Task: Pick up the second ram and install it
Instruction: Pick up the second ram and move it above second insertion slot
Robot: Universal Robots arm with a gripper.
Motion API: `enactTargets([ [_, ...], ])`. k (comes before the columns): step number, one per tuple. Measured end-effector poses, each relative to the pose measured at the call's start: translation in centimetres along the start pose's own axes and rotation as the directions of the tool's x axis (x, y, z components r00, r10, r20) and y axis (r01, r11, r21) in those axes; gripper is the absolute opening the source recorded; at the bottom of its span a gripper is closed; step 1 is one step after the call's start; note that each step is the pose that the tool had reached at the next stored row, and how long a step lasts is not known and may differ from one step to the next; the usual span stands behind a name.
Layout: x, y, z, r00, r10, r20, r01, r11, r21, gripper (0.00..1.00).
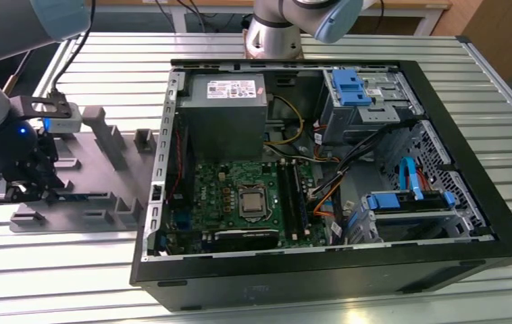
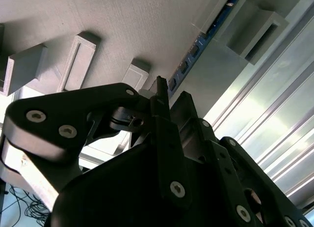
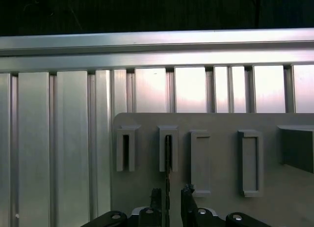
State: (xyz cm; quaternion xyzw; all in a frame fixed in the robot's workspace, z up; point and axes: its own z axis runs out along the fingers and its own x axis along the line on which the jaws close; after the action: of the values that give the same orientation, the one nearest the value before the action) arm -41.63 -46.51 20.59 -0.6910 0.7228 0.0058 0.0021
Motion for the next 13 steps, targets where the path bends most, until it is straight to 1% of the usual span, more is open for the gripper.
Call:
enactTargets([
  [13, 0.01, 0.00, 0.59, 1.0000, 0.000, -0.0005, 0.000, 1.0000, 0.0009, 0.30],
])
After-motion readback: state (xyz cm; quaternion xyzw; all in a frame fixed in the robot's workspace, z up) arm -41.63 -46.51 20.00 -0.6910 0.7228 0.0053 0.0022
